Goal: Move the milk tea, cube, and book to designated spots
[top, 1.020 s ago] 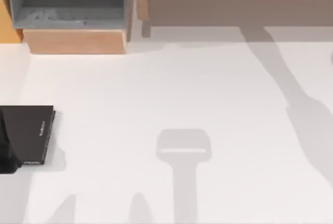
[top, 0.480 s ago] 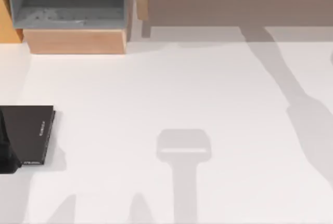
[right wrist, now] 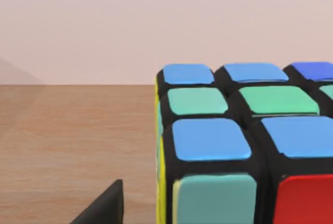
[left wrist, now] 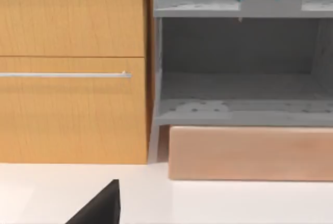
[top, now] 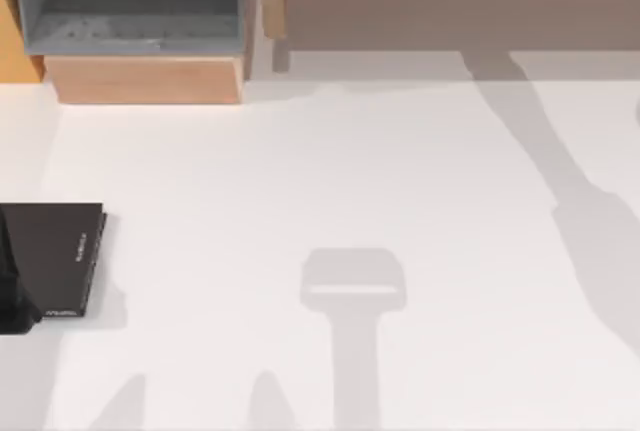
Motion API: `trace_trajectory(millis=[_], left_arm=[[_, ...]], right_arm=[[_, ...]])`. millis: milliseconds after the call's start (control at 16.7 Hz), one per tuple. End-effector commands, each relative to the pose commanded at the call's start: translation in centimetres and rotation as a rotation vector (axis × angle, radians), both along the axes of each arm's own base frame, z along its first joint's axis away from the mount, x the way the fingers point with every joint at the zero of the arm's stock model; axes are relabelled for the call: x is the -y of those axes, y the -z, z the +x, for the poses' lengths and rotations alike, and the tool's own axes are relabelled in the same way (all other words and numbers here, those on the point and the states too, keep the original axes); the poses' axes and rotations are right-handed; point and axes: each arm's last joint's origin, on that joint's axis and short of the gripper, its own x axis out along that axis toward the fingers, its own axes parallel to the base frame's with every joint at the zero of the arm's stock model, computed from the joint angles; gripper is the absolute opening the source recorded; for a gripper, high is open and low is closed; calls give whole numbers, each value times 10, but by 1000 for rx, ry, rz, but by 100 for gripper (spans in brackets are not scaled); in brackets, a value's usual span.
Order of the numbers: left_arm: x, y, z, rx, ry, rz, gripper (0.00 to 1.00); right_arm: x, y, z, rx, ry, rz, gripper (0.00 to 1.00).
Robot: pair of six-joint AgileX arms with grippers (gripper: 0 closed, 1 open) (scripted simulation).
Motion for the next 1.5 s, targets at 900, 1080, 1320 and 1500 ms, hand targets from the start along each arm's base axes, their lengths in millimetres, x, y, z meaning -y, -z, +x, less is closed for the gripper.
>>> trace_trajectory(millis=[900, 1080, 1320, 1500], left_arm=[[0, 0, 0, 0, 0, 0, 100], [0, 0, 0, 0, 0, 0, 100], [0, 0, 0, 0, 0, 0, 100], [0, 0, 0, 0, 0, 0, 100]], right_arm=[[22, -5, -54, -11, 5, -4, 100], [49, -7, -103, -13, 6, -6, 100], [87, 12, -199, 2, 7, -4, 100], [109, 60, -269, 12, 6, -2, 100]])
